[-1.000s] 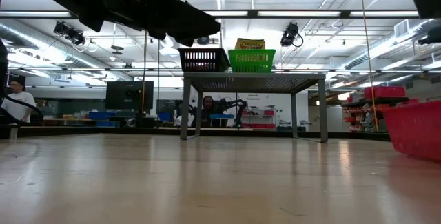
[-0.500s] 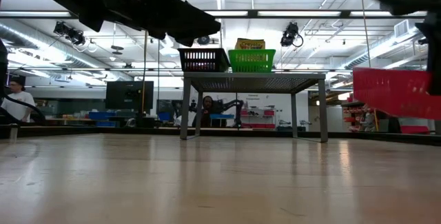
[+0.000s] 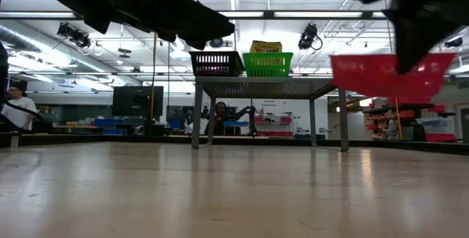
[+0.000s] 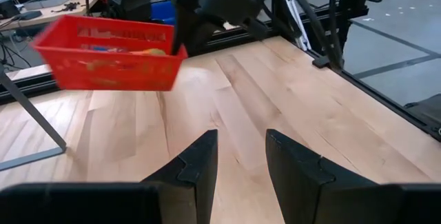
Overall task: Pick & Place Office Desk Supplies
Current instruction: Put the red bin on the shelf
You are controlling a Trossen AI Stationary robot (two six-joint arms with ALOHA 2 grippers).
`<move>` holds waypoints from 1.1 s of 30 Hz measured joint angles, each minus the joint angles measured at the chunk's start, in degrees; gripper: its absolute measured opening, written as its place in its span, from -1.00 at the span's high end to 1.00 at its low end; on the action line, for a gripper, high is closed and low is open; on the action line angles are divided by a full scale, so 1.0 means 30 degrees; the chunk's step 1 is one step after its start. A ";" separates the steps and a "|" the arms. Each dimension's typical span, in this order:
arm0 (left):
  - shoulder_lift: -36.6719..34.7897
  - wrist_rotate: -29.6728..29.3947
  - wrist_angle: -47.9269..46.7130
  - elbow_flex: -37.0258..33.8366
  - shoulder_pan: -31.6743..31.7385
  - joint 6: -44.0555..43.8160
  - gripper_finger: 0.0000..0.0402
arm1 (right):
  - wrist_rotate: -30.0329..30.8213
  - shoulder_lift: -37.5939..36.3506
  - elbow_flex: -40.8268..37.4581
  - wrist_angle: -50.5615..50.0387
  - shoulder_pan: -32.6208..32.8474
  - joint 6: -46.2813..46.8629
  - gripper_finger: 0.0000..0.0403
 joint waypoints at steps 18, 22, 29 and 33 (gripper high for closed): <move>0.0000 0.0338 0.0052 0.0000 0.0000 -0.0078 0.36 | 0.2580 -0.3994 0.0705 -0.0011 -0.5343 -0.5972 0.97; 0.0000 0.0342 0.0078 0.0000 0.0000 0.0086 0.36 | 0.2450 -0.4707 0.0705 -0.0015 -0.6450 -0.7838 0.97; 0.0000 0.0344 0.0657 0.0000 0.0022 0.0126 0.36 | 0.1924 -0.5378 0.0705 0.0006 -0.8566 -1.1096 0.97; 0.0000 0.0350 0.0750 0.0000 0.0027 0.0167 0.36 | 0.1769 -0.5385 0.0705 0.0371 -0.9678 -1.2979 0.97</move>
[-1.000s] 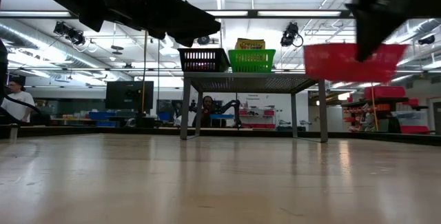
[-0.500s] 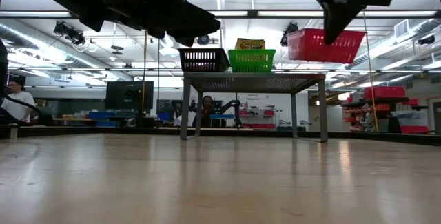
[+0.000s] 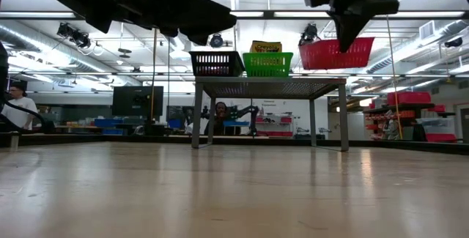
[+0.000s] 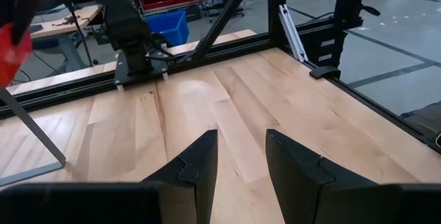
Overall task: Pick & Place Office Desk Supplies
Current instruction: Put the red bin on the shelf, then adjust the black bin on the shelf
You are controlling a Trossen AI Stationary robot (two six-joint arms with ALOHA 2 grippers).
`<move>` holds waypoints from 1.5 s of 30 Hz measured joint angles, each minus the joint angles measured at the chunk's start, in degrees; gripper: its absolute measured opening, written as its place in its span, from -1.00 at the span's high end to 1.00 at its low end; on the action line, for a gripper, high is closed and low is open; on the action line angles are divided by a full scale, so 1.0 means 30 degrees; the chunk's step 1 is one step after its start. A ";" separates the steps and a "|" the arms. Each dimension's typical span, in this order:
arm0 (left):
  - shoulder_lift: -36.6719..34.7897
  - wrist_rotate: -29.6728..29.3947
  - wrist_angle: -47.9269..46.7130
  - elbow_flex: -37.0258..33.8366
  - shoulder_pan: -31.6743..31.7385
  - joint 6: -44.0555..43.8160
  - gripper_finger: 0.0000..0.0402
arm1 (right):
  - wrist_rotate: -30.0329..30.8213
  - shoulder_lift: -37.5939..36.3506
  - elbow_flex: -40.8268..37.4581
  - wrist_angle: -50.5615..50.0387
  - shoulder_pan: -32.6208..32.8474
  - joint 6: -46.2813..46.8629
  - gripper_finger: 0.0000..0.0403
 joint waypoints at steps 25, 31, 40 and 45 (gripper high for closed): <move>0.0000 0.0000 0.0368 0.0000 0.0017 0.0160 0.36 | -0.3060 -0.0067 0.0171 0.3093 -0.4804 -0.5639 0.97; 0.0000 0.0000 0.0711 0.0000 0.0017 0.0357 0.36 | -0.2617 0.0131 0.1214 0.3334 -0.5030 -0.5205 0.95; -0.0001 0.0000 0.0721 0.0000 0.0017 0.0430 0.36 | -0.1666 0.0058 0.1821 0.3585 -0.4991 -0.5125 0.51; -0.0001 -0.0296 0.0760 0.0000 0.0017 0.0437 0.36 | -0.1106 0.0058 0.1821 0.3629 -0.4887 -0.5122 0.36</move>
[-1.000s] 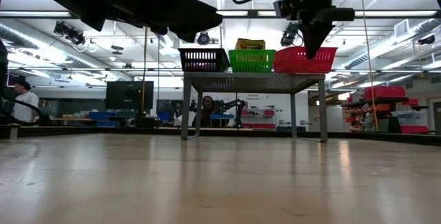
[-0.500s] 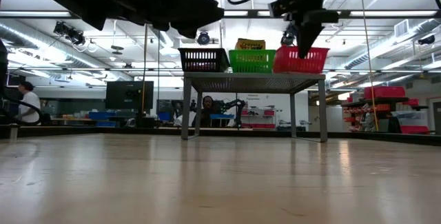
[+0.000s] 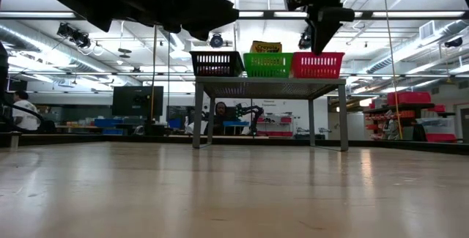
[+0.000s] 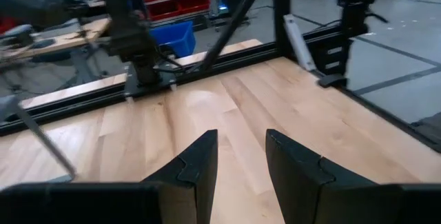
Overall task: Pick & Place Office Desk Supplies
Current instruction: Adjust the black bin on the shelf
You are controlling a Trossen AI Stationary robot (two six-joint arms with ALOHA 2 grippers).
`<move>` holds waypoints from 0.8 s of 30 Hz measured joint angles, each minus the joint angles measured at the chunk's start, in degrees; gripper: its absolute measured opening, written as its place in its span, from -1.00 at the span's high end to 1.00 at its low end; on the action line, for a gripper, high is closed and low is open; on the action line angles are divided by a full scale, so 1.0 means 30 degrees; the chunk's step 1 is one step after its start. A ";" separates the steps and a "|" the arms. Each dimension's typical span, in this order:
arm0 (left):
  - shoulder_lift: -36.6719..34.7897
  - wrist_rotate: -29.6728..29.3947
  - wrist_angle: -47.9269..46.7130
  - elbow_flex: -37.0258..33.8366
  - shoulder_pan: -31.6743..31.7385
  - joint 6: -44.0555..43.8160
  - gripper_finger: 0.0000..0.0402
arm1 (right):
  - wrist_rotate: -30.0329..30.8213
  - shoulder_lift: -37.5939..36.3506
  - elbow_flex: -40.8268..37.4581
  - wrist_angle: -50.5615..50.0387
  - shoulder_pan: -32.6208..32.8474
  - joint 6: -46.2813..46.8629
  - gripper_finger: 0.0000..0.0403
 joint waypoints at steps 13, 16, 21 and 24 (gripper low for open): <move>-0.1367 -0.6410 -0.0012 0.0101 -0.0002 -0.0350 0.37 | 0.3823 -0.0029 0.0950 -0.0056 0.2435 0.1361 0.32; -0.1746 -0.7414 -0.0504 0.0522 -0.0007 -0.0429 0.41 | 0.3070 -0.0029 0.1042 -0.0037 0.3293 0.1501 0.32; -0.2127 -0.9399 -0.3599 0.1777 -0.0007 -0.0785 0.58 | 0.0627 -0.0029 0.1049 -0.0276 0.4391 0.1955 0.42; -0.2127 -1.0881 -0.5892 0.2914 -0.0036 -0.0708 0.80 | -0.1163 -0.0029 0.1049 -0.0321 0.4978 0.2710 0.71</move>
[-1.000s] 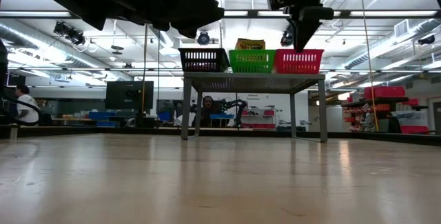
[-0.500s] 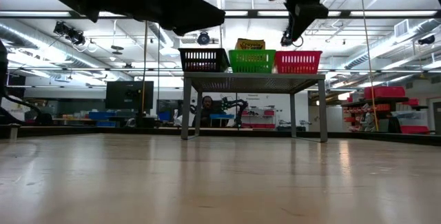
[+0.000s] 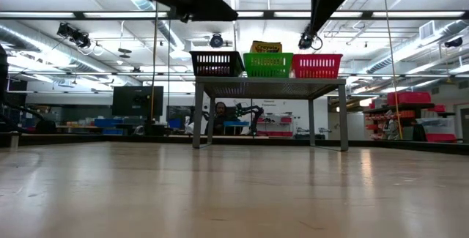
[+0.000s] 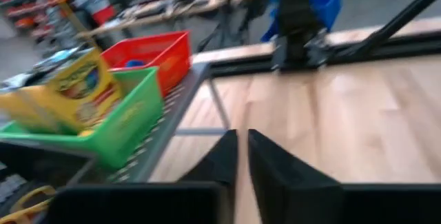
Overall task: Pick & Place Office Desk Supplies
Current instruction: Adjust the black bin on the shelf
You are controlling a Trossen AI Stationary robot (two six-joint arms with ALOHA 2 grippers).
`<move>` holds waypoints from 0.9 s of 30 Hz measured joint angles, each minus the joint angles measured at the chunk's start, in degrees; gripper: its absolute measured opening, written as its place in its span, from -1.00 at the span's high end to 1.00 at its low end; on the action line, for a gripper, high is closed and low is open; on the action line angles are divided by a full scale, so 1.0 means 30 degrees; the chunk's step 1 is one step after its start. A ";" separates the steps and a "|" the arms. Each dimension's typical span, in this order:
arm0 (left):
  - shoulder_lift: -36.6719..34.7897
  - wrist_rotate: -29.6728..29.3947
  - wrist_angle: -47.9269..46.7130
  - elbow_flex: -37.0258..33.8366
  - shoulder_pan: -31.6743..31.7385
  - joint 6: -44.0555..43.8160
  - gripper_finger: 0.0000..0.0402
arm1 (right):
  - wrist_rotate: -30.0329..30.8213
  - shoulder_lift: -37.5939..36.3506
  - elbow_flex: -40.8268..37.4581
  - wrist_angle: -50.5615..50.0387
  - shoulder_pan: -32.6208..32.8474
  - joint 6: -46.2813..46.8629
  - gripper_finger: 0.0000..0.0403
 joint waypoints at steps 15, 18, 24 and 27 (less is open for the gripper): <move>0.0000 -0.4756 -2.2311 0.9834 0.0291 -0.6120 0.99 | -0.2134 0.0000 0.0000 -0.1190 0.3605 0.2243 0.99; 0.0000 -0.3637 -2.4417 1.0324 0.0863 -0.6850 0.99 | -0.2274 0.0000 0.0000 -0.1477 0.4217 0.2561 0.99; 0.0784 -0.1915 -2.6530 1.0309 0.3065 -0.6193 0.99 | -0.2350 0.0000 0.0000 -0.1603 0.5179 0.3287 0.99; 0.1218 -0.1744 -2.7073 1.0301 0.4201 -0.5706 0.99 | -0.2338 -0.0007 0.0000 -0.1598 0.5600 0.3597 1.00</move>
